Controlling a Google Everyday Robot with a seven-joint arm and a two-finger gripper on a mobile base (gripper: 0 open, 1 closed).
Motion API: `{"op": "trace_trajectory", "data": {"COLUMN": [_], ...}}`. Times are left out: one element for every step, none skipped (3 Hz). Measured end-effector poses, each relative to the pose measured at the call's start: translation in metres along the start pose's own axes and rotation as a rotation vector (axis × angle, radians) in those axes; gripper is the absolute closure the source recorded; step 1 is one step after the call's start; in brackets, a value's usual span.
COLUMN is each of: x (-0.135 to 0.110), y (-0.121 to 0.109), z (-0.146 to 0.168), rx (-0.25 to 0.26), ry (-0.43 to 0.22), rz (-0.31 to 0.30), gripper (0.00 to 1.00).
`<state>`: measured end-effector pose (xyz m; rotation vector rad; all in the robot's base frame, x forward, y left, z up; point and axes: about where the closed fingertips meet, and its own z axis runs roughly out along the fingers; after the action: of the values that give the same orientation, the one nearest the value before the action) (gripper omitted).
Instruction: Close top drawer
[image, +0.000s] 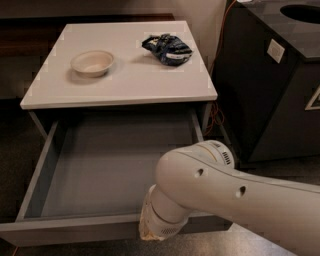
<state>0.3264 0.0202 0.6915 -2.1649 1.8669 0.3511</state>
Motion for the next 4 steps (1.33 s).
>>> {"op": "trace_trajectory", "data": {"x": [0.001,0.008,0.014,0.026], "y": [0.004,0.001,-0.007,-0.025], "z": [0.023,0.035,0.036,0.034], "rx": [0.0,0.046,0.088,0.122], "ry": [0.038,0.076,0.091,0.085], "rz": [-0.008,0.021,0.052,0.091], "gripper": [1.0,1.0,1.0,1.0]}}
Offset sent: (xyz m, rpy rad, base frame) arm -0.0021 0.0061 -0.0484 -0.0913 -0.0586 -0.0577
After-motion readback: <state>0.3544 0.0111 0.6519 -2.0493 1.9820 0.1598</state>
